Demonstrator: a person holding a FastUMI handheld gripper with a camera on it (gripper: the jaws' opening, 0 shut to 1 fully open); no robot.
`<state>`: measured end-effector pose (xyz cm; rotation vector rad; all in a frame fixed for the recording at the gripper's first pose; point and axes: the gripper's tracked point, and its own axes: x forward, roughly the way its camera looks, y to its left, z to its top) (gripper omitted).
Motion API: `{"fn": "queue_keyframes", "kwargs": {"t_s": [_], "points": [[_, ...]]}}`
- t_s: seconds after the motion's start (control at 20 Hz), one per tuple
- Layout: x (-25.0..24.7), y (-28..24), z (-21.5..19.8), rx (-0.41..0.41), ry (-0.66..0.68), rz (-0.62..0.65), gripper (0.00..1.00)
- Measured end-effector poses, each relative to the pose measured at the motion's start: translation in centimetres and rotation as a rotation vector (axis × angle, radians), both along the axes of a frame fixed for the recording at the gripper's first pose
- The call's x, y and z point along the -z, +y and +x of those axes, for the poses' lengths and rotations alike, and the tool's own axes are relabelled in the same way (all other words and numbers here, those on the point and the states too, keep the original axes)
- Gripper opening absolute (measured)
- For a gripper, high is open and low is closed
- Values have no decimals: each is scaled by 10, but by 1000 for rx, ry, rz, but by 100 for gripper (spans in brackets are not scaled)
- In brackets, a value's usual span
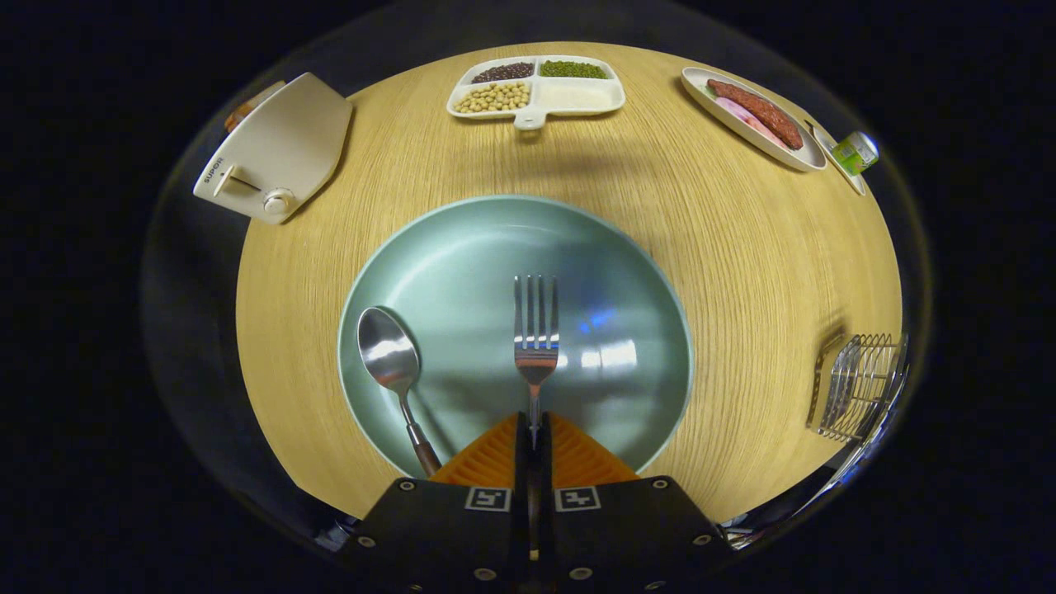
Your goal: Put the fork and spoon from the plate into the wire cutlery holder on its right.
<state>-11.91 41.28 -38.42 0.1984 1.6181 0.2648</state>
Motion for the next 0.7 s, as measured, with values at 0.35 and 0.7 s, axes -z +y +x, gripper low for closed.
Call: {"fn": "queue_keyframes", "kwargs": {"t_s": [0.35, 0.7], "points": [[-44, -32, 15, 33, -115, 69, 4], [-101, -122, 16, 78, -230, 66, 4]]}}
